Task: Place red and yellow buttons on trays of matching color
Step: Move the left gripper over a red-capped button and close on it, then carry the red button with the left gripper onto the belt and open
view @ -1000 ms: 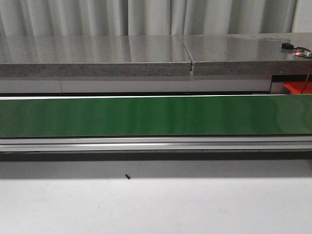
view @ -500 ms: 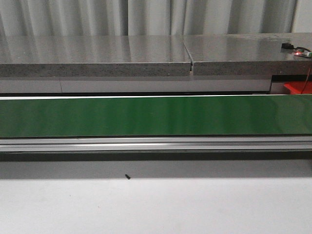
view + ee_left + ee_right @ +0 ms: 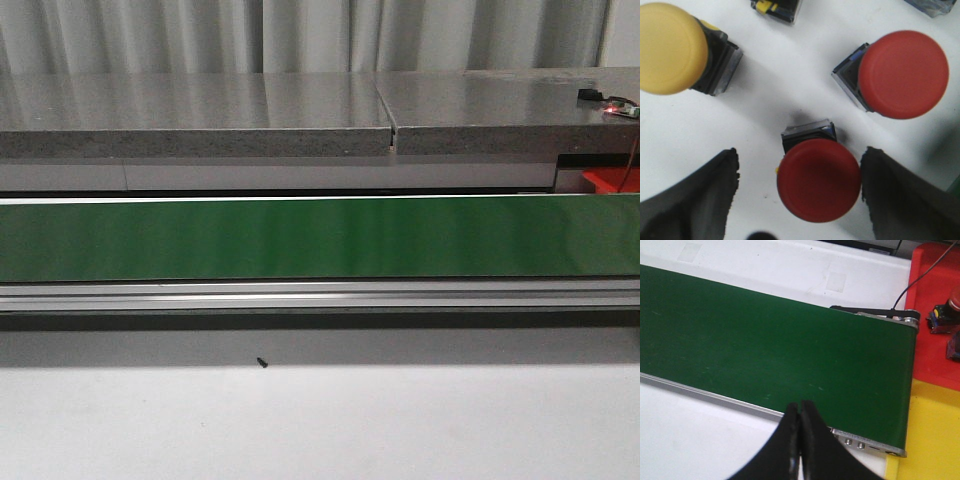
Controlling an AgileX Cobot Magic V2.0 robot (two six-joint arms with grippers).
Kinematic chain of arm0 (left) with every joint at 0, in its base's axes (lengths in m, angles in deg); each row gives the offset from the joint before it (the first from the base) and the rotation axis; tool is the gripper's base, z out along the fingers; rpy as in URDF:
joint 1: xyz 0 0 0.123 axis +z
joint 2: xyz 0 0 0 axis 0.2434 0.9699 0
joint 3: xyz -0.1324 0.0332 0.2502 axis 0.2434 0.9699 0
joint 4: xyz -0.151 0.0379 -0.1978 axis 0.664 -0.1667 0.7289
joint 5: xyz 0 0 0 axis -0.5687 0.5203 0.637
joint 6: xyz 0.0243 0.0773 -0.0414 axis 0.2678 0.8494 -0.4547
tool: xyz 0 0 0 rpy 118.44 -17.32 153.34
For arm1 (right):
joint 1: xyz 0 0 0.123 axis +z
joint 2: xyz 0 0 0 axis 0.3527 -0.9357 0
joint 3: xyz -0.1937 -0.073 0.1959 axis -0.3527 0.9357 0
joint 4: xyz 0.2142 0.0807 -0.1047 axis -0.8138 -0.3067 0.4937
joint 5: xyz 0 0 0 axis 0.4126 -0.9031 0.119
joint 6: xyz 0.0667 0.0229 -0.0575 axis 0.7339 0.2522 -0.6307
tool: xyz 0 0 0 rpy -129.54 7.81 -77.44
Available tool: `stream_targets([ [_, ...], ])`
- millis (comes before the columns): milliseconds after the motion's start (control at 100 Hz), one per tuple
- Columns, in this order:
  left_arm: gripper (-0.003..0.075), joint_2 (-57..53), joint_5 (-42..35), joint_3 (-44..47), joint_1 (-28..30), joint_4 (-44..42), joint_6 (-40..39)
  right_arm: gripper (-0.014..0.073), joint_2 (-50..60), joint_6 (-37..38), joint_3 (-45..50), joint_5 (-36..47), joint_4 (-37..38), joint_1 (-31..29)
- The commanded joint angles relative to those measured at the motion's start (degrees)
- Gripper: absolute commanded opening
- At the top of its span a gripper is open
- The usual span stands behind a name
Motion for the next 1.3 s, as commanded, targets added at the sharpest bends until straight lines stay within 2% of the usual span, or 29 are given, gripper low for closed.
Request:
stream_targets([
  [0,0.0381,-2.56,-1.86,-1.79,-0.22,0.36,-0.05,-0.0069,0.8,-0.15,-1.59,2.71,-0.8,0.04],
  [220,0.0171,-2.56,-1.64,-1.79,-0.22,0.36,-0.05,-0.0069,0.8,-0.15,-1.59,2.71,-0.8,0.04],
  [410,0.0073,-3.4,0.48,-1.79,-0.22,0.36,-0.05,-0.0069,0.8,-0.15,-1.59,2.71,-0.8,0.04],
  [840,0.006,-16.62,2.61,-2.8,-1.22,1.0,0.06,-0.0069,0.8,-0.15,-1.59,2.71,-0.8,0.04],
  [1090,0.0061,-17.17,8.51,-10.42,-10.25,0.27,2.95,-0.0069,0.8,-0.15,-1.59,2.71,-0.8,0.04],
  [1290,0.0064,-16.34,10.43,-11.06,-17.09,-4.9,2.95,-0.0069,0.8,-0.15,-1.59,2.71,-0.8,0.04],
])
